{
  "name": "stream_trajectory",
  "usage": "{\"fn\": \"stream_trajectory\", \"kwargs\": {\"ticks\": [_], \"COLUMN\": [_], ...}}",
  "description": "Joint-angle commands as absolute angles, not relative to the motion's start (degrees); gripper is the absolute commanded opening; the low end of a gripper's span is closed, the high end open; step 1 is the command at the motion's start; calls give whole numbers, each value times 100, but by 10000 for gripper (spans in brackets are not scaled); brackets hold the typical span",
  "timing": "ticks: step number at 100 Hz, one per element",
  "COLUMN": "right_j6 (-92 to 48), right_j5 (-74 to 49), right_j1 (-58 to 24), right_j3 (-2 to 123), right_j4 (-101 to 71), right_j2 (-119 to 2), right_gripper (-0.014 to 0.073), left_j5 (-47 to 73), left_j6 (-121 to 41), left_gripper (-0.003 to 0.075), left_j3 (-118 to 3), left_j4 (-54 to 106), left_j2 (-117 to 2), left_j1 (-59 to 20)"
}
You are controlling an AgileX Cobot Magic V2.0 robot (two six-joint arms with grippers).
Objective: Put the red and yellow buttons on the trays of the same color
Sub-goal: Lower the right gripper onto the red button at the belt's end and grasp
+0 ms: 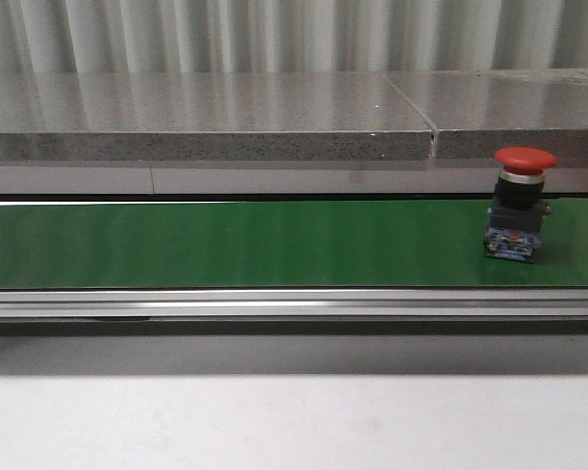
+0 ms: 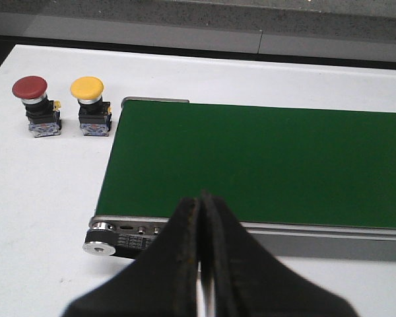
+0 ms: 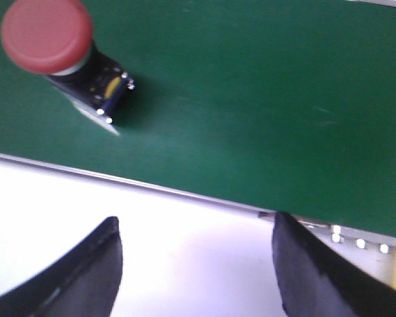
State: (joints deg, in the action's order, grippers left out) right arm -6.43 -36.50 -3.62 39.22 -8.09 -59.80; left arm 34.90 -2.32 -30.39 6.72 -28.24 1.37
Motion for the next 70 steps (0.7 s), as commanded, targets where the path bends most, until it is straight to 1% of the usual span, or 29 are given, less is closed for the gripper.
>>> {"fn": "stream_trajectory", "kwargs": {"ticks": [1, 35, 53, 70], "right_j6": [-1127, -1378, -1444, -1497], "right_j5": [-3422, -3718, -4069, -3975], "right_j1": [-367, -367, -372, -372], "right_j3": [4255, 5050, 5392, 5575], "right_j4": [-1321, -1456, -1456, -1457], "right_j2": [-6112, -7011, -7428, -7691], "right_gripper": [493, 493, 493, 493], "left_j5": [3093, 3093, 3093, 3093], "left_j6": [-243, -243, -243, -243], "left_gripper": [-20, -20, -20, -20], "left_j3": [-3197, -3197, -3197, -3197], "left_j4": [744, 744, 744, 744], "left_j2": [-2831, -2831, -2831, -2831], "left_j1": [93, 93, 93, 93]}}
